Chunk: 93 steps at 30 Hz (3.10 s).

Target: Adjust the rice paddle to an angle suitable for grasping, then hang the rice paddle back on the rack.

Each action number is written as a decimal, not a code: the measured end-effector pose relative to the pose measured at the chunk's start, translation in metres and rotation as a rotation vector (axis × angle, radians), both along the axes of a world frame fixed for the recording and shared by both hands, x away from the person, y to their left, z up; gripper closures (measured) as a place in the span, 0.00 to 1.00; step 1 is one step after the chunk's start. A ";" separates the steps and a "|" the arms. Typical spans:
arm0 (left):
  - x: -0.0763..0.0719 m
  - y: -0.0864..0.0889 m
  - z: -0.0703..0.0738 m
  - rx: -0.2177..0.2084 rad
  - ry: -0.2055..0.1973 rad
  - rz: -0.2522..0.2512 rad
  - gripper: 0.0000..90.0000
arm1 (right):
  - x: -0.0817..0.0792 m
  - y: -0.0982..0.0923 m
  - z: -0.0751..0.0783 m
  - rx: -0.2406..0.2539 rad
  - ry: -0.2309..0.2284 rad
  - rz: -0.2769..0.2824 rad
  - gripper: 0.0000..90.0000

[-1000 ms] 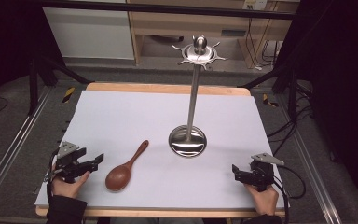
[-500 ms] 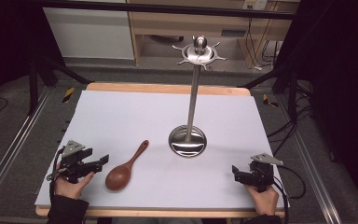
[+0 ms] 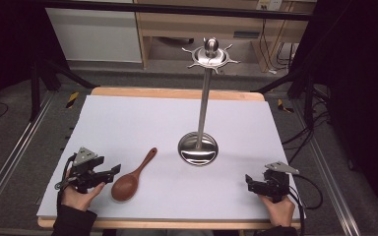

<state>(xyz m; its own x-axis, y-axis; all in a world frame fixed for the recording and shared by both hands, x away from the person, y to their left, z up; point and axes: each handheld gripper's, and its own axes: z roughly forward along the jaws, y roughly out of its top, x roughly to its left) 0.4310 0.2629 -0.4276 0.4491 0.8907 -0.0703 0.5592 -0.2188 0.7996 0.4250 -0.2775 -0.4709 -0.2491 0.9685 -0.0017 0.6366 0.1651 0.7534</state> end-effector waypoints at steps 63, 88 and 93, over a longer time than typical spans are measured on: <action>0.054 -0.066 0.011 0.160 0.252 -0.201 0.52 | 0.001 0.007 -0.002 -0.002 0.027 0.012 0.12; 0.076 -0.082 -0.018 0.228 0.408 -0.236 0.73 | 0.002 0.008 -0.003 -0.002 0.041 0.008 0.12; 0.078 -0.085 -0.020 0.245 0.421 -0.234 0.80 | 0.003 0.008 -0.003 -0.013 0.039 0.012 0.12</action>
